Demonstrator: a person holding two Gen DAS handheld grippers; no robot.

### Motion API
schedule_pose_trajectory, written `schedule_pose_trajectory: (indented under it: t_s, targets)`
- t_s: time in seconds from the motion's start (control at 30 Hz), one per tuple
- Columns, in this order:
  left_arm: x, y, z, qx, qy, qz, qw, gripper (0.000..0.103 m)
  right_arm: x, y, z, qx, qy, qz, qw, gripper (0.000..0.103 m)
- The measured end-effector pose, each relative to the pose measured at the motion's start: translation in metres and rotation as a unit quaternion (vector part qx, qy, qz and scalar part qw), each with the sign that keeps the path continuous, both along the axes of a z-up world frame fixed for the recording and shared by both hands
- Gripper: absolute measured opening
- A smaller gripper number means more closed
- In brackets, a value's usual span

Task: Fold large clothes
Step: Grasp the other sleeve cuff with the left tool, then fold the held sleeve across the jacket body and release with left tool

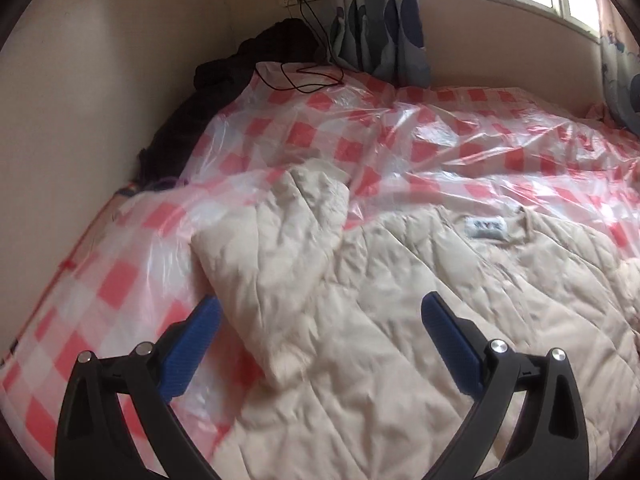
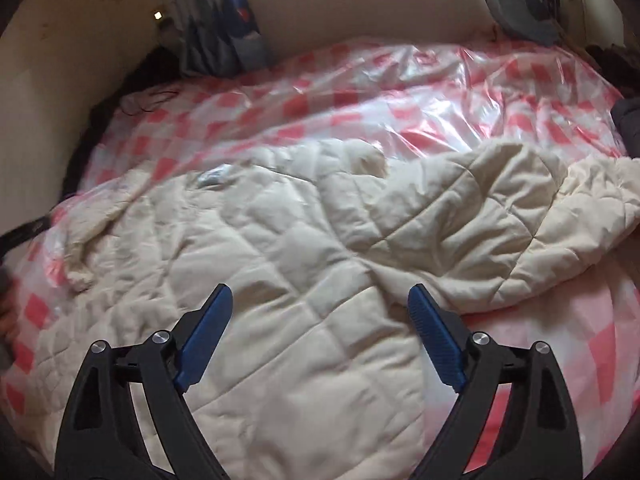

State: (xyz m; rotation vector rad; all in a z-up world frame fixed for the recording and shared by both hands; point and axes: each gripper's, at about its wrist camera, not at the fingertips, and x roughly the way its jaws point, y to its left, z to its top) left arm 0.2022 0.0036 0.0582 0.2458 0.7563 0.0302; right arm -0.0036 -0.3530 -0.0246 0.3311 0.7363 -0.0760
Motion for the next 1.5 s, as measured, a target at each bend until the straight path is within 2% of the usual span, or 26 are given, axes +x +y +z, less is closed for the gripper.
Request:
schedule_pose_trajectory:
  t_s: [0.07,0.13,0.23,0.33,0.43,0.47,0.53,0.57,0.6,0.67,0.73,0.8,0.87,0.97,1.03,1.1,1.13,1.17,1.2,1.23,1.27,1.3,1.33,1.4,1.43,1.5]
  targets:
    - [0.05,-0.017,-0.009,0.026,0.016,-0.009,0.9995,0.096,-0.026,0.025,0.016,0.032,-0.038,0.038,0.998,0.09]
    - [0.098,-0.032,-0.021,0.054,0.026,-0.006,0.9982,0.096,-0.044,0.039,0.019,0.058,-0.068,0.052,0.995,0.092]
    - [0.155,-0.048,-0.041,0.129,0.007,0.032,0.9911,0.096,-0.027,0.057,0.01,0.095,-0.04,0.088,0.991,0.092]
    - [0.204,-0.041,-0.075,0.141,0.065,0.061,0.986,0.096,-0.028,0.066,0.008,0.075,-0.027,0.089,0.993,0.092]
    - [0.232,-0.023,-0.107,0.159,0.1,0.092,0.9778,0.095,-0.03,0.062,0.003,0.101,-0.019,0.092,0.99,0.092]
    - [0.236,-0.015,-0.115,0.148,0.115,0.096,0.9776,0.091,-0.03,0.059,0.001,0.114,-0.016,0.093,0.989,0.092]
    - [0.235,0.006,-0.118,0.073,0.143,0.099,0.982,0.026,-0.03,0.057,-0.002,0.123,-0.016,0.093,0.988,0.092]
    - [0.232,0.014,-0.113,0.044,0.141,0.105,0.9834,0.024,-0.031,0.058,-0.001,0.117,-0.016,0.093,0.989,0.092]
    - [0.226,0.019,-0.106,0.036,0.132,0.099,0.9856,0.014,-0.03,0.059,-0.002,0.111,-0.015,0.093,0.989,0.092]
    - [0.209,0.032,-0.077,0.022,0.099,0.091,0.9906,0.011,-0.029,0.06,-0.006,0.11,-0.011,0.09,0.99,0.092]
    - [0.184,0.062,-0.034,-0.036,0.057,0.094,0.9933,0.011,-0.028,0.061,-0.01,0.107,-0.006,0.089,0.99,0.092]
    - [0.148,0.106,0.016,-0.105,0.003,0.101,0.9893,0.011,-0.027,0.063,-0.012,0.099,-0.007,0.091,0.991,0.092]
    - [0.104,0.162,0.054,-0.173,-0.041,0.115,0.9772,0.011,-0.025,0.067,-0.014,0.087,-0.003,0.097,0.991,0.092]
    - [0.058,0.262,0.075,-0.251,-0.066,0.199,0.9452,0.014,-0.02,0.075,-0.024,0.069,0.016,0.107,0.992,0.092]
    - [0.036,0.324,0.061,-0.264,-0.031,0.272,0.9248,0.041,-0.015,0.079,-0.033,0.065,0.035,0.11,0.991,0.092]
    - [0.016,0.374,0.043,-0.302,0.01,0.309,0.9017,0.043,-0.011,0.08,-0.042,0.065,0.048,0.111,0.991,0.092]
    - [0.003,0.391,0.037,-0.317,0.016,0.328,0.8899,0.044,-0.01,0.079,-0.045,0.064,0.053,0.11,0.99,0.092]
    - [-0.011,0.405,0.036,-0.322,0.01,0.345,0.8814,0.046,-0.009,0.079,-0.048,0.065,0.055,0.11,0.99,0.092]
    - [-0.026,0.414,0.038,-0.323,-0.004,0.356,0.8766,0.054,-0.009,0.078,-0.049,0.066,0.057,0.11,0.99,0.092]
    - [-0.041,0.421,0.042,-0.32,-0.021,0.367,0.873,0.061,-0.008,0.078,-0.05,0.066,0.057,0.11,0.99,0.092]
    - [-0.055,0.421,0.049,-0.315,-0.043,0.375,0.871,0.063,-0.008,0.078,-0.051,0.066,0.056,0.109,0.99,0.092]
    - [-0.066,0.415,0.056,-0.309,-0.063,0.369,0.8744,0.067,-0.01,0.077,-0.049,0.067,0.053,0.109,0.99,0.092]
    - [-0.072,0.403,0.062,-0.299,-0.076,0.351,0.8841,0.07,-0.011,0.077,-0.047,0.069,0.046,0.111,0.99,0.092]
    - [-0.078,0.363,0.071,-0.278,-0.089,0.288,0.9119,0.072,-0.014,0.08,-0.04,0.073,0.031,0.121,0.99,0.092]
    - [-0.077,0.335,0.072,-0.268,-0.091,0.243,0.9279,0.079,-0.014,0.083,-0.037,0.069,0.025,0.126,0.989,0.092]
    - [-0.07,0.27,0.067,-0.238,-0.085,0.139,0.9575,0.083,-0.014,0.09,-0.037,0.054,0.028,0.134,0.989,0.092]
